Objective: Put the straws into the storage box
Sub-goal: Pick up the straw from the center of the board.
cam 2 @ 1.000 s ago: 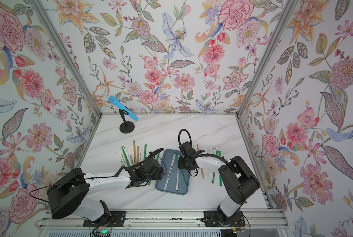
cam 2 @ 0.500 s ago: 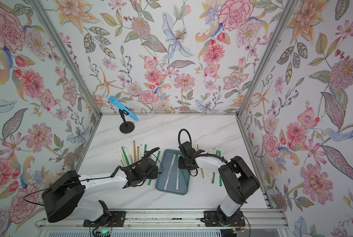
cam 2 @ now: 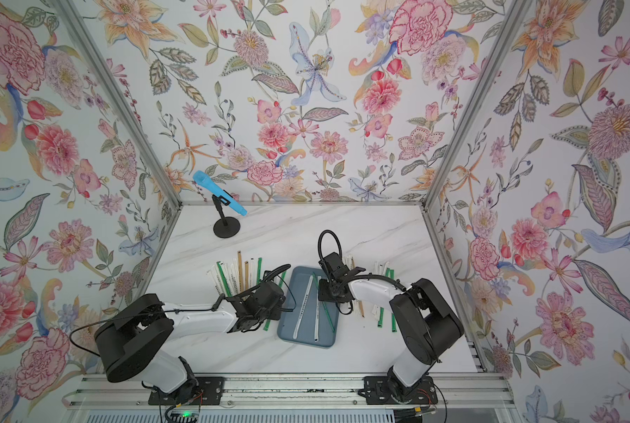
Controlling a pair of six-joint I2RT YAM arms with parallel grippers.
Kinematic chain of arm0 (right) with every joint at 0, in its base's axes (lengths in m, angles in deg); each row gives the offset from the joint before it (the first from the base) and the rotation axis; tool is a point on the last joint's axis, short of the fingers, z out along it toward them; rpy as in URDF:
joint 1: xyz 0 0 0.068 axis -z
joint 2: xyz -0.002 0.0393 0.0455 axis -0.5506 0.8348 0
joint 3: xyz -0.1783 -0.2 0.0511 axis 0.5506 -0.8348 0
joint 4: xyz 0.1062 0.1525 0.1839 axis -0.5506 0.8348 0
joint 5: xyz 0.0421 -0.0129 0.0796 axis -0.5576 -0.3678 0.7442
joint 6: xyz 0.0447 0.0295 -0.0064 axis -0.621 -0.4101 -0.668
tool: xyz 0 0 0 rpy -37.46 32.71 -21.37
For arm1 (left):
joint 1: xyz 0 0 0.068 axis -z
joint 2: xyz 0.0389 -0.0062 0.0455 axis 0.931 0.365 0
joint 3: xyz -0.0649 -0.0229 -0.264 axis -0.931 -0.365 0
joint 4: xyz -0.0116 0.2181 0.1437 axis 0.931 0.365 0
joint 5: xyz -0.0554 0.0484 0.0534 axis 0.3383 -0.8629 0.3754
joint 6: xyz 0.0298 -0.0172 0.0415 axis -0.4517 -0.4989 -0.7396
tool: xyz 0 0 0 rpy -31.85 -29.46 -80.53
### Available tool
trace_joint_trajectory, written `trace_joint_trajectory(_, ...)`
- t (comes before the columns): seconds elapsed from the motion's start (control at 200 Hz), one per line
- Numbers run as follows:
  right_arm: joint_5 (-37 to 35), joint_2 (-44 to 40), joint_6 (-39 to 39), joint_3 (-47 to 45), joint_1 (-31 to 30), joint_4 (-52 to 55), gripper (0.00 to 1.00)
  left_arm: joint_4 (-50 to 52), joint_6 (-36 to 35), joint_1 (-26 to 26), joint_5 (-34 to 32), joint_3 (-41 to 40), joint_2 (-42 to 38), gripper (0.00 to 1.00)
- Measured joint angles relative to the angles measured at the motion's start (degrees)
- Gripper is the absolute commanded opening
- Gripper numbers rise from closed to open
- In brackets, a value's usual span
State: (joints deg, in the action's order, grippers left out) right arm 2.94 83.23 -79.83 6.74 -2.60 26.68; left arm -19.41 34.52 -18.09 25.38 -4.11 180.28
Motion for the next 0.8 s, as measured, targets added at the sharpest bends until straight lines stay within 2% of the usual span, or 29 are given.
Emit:
trace_joint_trajectory(0.295,0.0,0.0,0.0,0.1,0.1,0.0,0.48,-0.6,0.0,0.0,-0.5,0.0,0.4,0.05)
trace_joint_trajectory(0.41,0.1,0.0,0.0,0.1,0.2,0.0,0.48,0.3,-0.2,0.0,-0.8,0.5,0.4,0.01)
trace_joint_trajectory(0.595,0.1,0.0,0.0,0.1,0.3,0.1,0.48,3.0,-0.2,0.0,-0.8,0.6,-0.8,0.0)
trace_joint_trajectory(0.801,0.2,-0.3,0.0,0.1,1.1,0.6,0.48,9.8,0.0,1.3,-1.7,2.4,-5.6,0.0)
